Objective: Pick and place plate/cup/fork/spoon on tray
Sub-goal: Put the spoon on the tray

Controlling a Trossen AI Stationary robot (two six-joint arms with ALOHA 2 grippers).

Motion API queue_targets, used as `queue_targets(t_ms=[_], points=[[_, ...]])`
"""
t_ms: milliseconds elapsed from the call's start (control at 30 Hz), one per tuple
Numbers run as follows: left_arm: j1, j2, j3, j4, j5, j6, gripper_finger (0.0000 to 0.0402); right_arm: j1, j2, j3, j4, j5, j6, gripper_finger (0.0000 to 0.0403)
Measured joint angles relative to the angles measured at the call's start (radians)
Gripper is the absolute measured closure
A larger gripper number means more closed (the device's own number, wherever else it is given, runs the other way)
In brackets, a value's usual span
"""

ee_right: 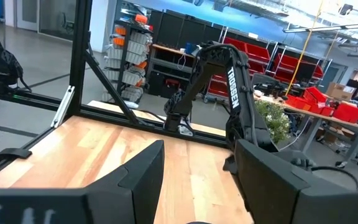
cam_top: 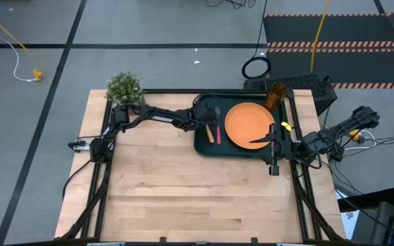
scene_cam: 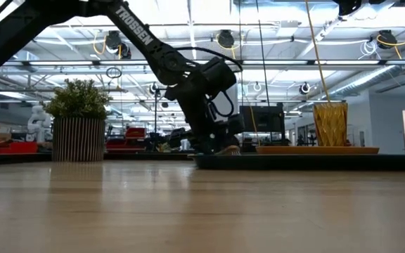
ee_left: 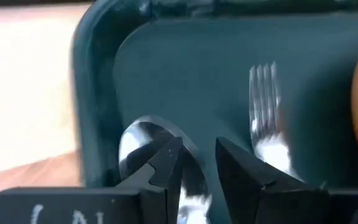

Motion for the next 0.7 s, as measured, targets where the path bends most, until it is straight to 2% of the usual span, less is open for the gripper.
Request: queue_targets(t_ms=[467, 700], points=[[0.003, 0.006, -0.001, 0.031, -0.010, 0.080, 0.0303, 0.000, 0.000, 0.000, 0.003, 0.000, -0.008, 0.0211], [-0.035, -0.078, 0.001, 0.065, -0.007, 0.102, 0.0303, 0.000, 0.000, 0.000, 0.002, 0.000, -0.008, 0.0211]])
